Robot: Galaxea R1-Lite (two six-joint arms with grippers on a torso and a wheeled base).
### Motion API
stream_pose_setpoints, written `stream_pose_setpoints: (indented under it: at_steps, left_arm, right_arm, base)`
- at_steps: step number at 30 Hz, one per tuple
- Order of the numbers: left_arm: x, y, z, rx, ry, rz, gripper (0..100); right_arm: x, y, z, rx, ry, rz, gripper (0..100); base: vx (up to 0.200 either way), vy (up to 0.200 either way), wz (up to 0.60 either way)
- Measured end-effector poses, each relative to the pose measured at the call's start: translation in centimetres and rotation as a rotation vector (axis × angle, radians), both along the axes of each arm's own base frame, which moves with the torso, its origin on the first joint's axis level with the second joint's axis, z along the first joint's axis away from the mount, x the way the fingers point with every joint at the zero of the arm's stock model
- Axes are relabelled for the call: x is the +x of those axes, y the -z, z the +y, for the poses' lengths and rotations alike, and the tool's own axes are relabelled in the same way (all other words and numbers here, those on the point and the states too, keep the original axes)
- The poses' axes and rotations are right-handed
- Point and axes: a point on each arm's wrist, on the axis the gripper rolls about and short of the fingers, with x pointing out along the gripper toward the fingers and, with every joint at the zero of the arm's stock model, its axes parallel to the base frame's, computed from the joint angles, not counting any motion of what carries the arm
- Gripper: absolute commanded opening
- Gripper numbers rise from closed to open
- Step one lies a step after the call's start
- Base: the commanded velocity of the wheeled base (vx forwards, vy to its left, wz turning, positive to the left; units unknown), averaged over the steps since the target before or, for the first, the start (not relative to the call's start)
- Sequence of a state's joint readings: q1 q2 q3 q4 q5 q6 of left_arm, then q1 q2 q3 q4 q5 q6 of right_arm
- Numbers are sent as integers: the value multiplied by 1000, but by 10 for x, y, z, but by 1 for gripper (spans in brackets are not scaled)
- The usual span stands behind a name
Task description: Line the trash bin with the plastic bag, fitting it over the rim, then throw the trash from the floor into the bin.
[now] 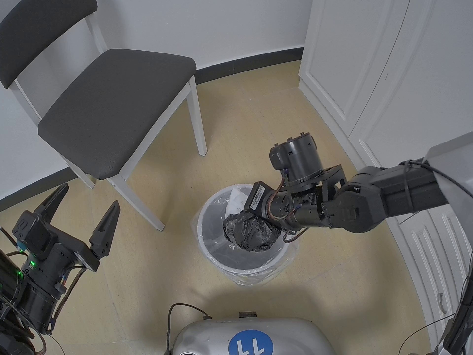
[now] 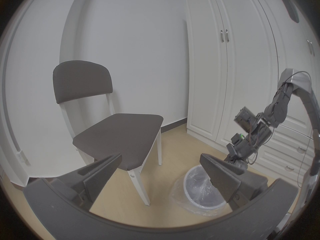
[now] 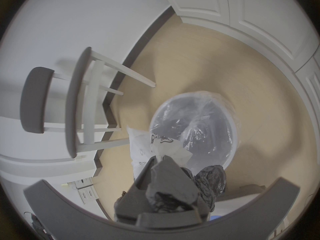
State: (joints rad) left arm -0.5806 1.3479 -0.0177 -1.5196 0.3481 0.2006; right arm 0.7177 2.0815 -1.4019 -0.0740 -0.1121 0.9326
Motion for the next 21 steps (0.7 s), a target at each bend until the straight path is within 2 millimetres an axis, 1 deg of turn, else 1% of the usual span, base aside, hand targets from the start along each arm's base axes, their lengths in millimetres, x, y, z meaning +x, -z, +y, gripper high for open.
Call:
stream_pose_setpoints:
  at_steps: [3, 12, 18, 21]
  left_arm:
    - [0, 0, 0, 1, 0, 1, 100]
    - [0, 0, 0, 4, -1, 2, 100]
    - [0, 1, 0, 6, -1, 2, 100]
    - [0, 1, 0, 6, -1, 2, 100]
  right_arm:
    - [12, 15, 1, -8, 23, 24, 0]
    - [28, 44, 6, -36, 44, 69, 0]
    - [37, 61, 8, -49, 55, 90, 0]
    - [41, 66, 8, -47, 67, 94, 0]
  base:
    - [0, 0, 0]
    - [0, 0, 0]
    - [0, 0, 0]
    - [0, 0, 0]
